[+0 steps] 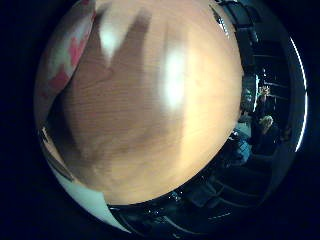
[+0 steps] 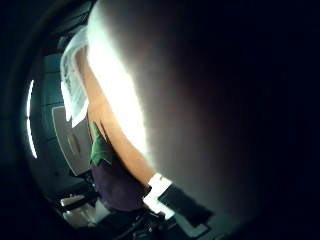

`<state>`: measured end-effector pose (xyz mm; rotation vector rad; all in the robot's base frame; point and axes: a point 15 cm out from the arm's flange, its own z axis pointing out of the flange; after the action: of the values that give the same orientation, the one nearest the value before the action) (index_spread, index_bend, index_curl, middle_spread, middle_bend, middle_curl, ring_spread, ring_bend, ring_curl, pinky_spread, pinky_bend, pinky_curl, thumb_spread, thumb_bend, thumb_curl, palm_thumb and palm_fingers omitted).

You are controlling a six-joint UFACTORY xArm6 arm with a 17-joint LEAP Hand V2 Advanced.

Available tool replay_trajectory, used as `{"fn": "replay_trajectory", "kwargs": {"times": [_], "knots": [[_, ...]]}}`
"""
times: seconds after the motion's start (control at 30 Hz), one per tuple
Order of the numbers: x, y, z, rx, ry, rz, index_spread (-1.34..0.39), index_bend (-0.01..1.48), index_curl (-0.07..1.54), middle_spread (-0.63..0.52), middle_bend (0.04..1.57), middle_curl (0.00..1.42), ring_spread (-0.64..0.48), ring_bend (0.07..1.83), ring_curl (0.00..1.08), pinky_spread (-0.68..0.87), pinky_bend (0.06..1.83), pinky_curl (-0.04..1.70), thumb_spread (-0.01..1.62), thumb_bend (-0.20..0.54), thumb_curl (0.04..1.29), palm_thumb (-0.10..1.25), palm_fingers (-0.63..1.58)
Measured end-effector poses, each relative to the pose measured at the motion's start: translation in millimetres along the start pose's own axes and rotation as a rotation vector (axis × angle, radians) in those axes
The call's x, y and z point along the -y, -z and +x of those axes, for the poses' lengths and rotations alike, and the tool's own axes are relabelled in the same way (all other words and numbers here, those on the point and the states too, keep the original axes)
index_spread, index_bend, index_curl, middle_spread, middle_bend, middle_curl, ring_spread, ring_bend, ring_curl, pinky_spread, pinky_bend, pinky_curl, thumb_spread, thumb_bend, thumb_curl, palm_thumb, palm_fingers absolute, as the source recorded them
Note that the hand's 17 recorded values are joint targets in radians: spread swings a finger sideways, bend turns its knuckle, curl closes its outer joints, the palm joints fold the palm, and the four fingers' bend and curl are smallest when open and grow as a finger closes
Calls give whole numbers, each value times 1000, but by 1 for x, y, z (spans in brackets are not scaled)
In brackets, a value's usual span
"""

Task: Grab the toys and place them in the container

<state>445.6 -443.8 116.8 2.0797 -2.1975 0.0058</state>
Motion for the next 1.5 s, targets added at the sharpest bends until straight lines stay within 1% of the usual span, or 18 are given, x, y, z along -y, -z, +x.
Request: {"fn": "replay_trajectory", "kwargs": {"times": [0.03, 0.07, 0.1, 0.17, 0.2, 0.27, 0.37, 0.47, 0.57, 0.67, 0.77, 0.87, 1.03, 1.1, 1.2, 1.3, 1.5], "knots": [[0, 0, -1, 0, 2, 0, -392, 197, 302, -249, 456, 431, -205, 646, 316, 27, 374, 250, 1041, -7, 314, 655, 963], [1, 1, -1, 0, 3, 2, -411, 234, 332, -271, 557, 478, -247, 730, 357, -99, 458, 276, 1040, -1, 325, 703, 1211], [1, 2, -1, 1, 4, 3, -424, 315, 385, -278, 639, 522, -270, 797, 398, -204, 566, 321, 1038, -2, 334, 744, 1309], [0, 7, 0, 0, 2, 6, -432, 500, 491, -273, 810, 604, -277, 953, 472, -305, 768, 408, 1033, -7, 352, 807, 1374], [1, 13, 0, -1, 1, 14, -427, 587, 538, -265, 873, 635, -275, 1009, 499, -311, 851, 446, 1031, -6, 359, 832, 1397], [2, 29, 2, -13, 7, 35, -403, 778, 652, -237, 1028, 707, -261, 1157, 563, -308, 1020, 540, 1038, -3, 381, 901, 1299], [5, 68, 6, -43, 13, 84, -357, 936, 750, -217, 1150, 768, -244, 1279, 620, -281, 1152, 632, 1050, -1, 409, 971, 1209], [1, 109, 3, -62, 19, 111, -314, 1028, 811, -196, 1231, 812, -234, 1353, 663, -248, 1233, 710, 1063, -5, 443, 1036, 1136], [-13, 137, -17, -39, 39, 71, -289, 1066, 841, -180, 1279, 834, -223, 1387, 690, -229, 1252, 768, 1062, -5, 481, 1079, 1097], [-22, 185, -49, -42, 80, 56, -270, 1074, 858, -170, 1297, 842, -220, 1398, 708, -220, 1256, 815, 1061, -9, 513, 1091, 1078], [-30, 237, -72, -87, 112, 74, -259, 1073, 869, -165, 1302, 846, -219, 1400, 721, -216, 1245, 851, 1052, -11, 543, 1094, 1068], [-47, 281, -97, -116, 133, 82, -254, 1069, 879, -162, 1305, 850, -220, 1396, 732, -218, 1230, 891, 1036, -12, 573, 1094, 1062], [-74, 358, -172, -141, 187, 134, -253, 1055, 894, -161, 1304, 854, -221, 1388, 745, -224, 1200, 945, 1019, -13, 615, 1082, 1062], [-82, 380, -205, -144, 213, 157, -254, 1052, 898, -160, 1304, 855, -222, 1381, 748, -226, 1191, 959, 1016, -13, 626, 1079, 1061], [-94, 404, -257, -138, 258, 181, -257, 1041, 907, -160, 1302, 856, -224, 1372, 754, -231, 1174, 988, 1004, -15, 648, 1069, 1063], [-106, 418, -306, -129, 306, 198, -259, 1033, 916, -160, 1301, 857, -227, 1364, 760, -235, 1161, 1009, 999, -13, 662, 1065, 1064], [-135, 412, -395, -106, 389, 208, -263, 1020, 930, -160, 1296, 858, -230, 1352, 772, -243, 1138, 1042, 998, -14, 683, 1057, 1070]]}}
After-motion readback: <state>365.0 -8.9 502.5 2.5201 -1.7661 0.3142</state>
